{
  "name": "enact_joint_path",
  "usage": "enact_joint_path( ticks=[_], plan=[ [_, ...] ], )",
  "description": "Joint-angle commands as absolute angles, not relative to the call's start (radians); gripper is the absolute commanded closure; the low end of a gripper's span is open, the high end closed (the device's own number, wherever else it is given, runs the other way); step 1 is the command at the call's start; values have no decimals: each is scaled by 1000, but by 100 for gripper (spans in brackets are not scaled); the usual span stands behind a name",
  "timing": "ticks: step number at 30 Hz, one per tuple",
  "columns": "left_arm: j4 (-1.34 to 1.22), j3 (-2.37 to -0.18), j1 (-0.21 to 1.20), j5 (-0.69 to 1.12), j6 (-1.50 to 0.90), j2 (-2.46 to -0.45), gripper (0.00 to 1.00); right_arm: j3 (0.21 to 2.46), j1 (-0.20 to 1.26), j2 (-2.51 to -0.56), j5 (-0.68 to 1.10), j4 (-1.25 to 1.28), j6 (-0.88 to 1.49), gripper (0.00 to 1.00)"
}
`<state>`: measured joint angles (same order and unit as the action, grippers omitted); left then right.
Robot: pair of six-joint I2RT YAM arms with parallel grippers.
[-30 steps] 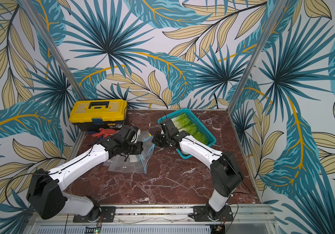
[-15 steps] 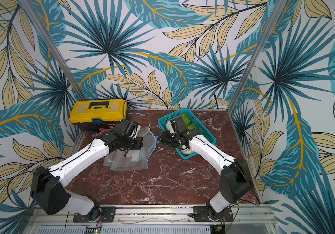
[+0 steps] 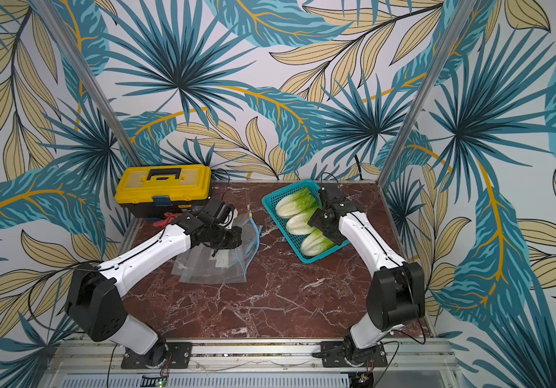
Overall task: Put the chinese cabbages into a zipper bag and zip it
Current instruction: Pick up the Chinese cabbage from the basket.
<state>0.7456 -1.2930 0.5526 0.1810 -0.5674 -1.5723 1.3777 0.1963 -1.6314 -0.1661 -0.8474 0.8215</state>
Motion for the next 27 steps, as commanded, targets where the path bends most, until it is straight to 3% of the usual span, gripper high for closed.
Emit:
enact_joint_path(
  ticks=[1,6,11,16,27],
  plan=[
    [747,-1316,554,184,-552,-1571,100,1404,201,-1667,-285,-928,890,6],
    [746,-1318,553,187,-534,-1582,100,1425,202,-1748,-281,-887,936,2],
    [744,-1328,554,198,-533,-1586,100,1390,202,-1841,-252,-787,996,8],
    [744,-1331,552,200,-538,-1582,100,1364,219,-1861,-256,-723,1021,24],
    [744,-1350,541,236,-586,-1563,100,1269,287,-1571,-240,-679,967,64]
  ],
)
